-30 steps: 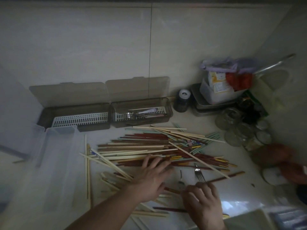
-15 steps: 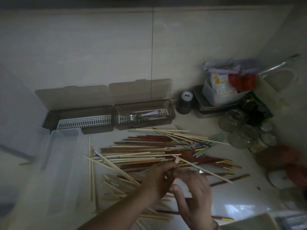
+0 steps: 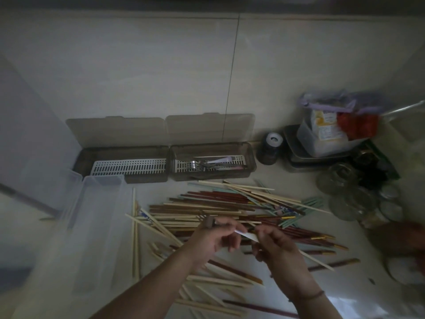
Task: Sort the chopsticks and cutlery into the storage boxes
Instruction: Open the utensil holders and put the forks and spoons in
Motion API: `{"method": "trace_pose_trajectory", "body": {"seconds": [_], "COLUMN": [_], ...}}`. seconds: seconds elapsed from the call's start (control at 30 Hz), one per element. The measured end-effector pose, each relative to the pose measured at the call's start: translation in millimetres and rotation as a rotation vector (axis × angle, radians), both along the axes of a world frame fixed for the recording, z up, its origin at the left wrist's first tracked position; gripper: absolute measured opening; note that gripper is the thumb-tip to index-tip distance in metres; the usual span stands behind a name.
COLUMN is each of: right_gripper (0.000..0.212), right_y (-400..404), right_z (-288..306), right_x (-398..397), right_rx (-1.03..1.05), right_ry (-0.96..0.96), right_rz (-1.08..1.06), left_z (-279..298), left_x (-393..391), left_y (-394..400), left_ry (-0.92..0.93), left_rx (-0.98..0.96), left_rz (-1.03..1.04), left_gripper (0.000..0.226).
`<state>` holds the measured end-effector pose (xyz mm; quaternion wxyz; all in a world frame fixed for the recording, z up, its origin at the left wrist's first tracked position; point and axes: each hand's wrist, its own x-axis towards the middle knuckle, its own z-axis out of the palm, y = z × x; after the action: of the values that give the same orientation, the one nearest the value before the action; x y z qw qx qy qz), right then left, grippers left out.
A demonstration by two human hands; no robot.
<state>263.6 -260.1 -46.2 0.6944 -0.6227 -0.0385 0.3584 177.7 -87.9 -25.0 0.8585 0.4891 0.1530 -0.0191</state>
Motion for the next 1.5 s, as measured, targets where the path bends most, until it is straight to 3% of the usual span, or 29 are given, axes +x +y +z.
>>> {"method": "trace_pose_trajectory", "body": {"seconds": [0.07, 0.13, 0.27, 0.37, 0.5, 0.67, 0.9, 1.03, 1.2, 1.3, 1.5], "right_gripper": [0.012, 0.014, 0.011, 0.01, 0.009, 0.018, 0.011, 0.011, 0.01, 0.018, 0.018], "right_y": [4.6, 13.3, 44.4, 80.0, 130.1, 157.2, 113.9, 32.0, -66.9, -87.5, -72.3], "right_z": [2.2, 6.6, 28.8, 34.0, 22.1, 8.0, 17.0, 26.6, 4.7, -14.0, -22.6], "right_x": [11.0, 28.9, 80.9, 120.9, 155.0, 165.6, 165.6, 124.7, 40.7, 2.2, -12.0], "right_rx": [-0.047, -0.089, -0.205, -0.323, -0.502, -0.683, -0.593, -0.674, -1.103, -1.154, -1.243], "right_ry": [-0.051, -0.107, -0.439, -0.675, -0.749, -0.835, -0.781, -0.874, -0.835, -0.766, -0.856], "right_rz": [-0.019, -0.095, -0.136, -0.048, 0.11, 0.327, 0.143, -0.108, 0.002, 0.006, 0.085], "left_z": [-2.6, -5.1, -10.5, -16.6, -25.6, -29.6, -27.7, -29.9, -49.0, -62.4, -63.5], "left_x": [4.1, 9.7, 13.6, 17.7, 20.0, 17.5, 16.8, 11.1, -1.5, -10.2, -19.5], "left_y": [3.3, 10.8, 45.1, 72.6, 95.3, 100.1, 96.9, 76.5, 27.9, 2.2, -32.2], "left_ry": [0.063, 0.145, 0.259, 0.461, 0.605, 0.647, 0.636, 0.401, 0.054, -0.039, -0.224], "left_rx": [0.076, 0.3, 1.335, 1.624, 1.69, 1.691, 1.68, 1.842, 1.932, 1.901, 1.922], "left_rz": [0.055, 0.153, 0.282, 0.096, -0.031, -0.079, -0.084, -0.083, -0.3, -0.423, -0.495], "left_gripper": [0.019, 0.023, 0.044, 0.069, 0.079, 0.081, 0.082, 0.074, 0.065, 0.061, 0.051]}}
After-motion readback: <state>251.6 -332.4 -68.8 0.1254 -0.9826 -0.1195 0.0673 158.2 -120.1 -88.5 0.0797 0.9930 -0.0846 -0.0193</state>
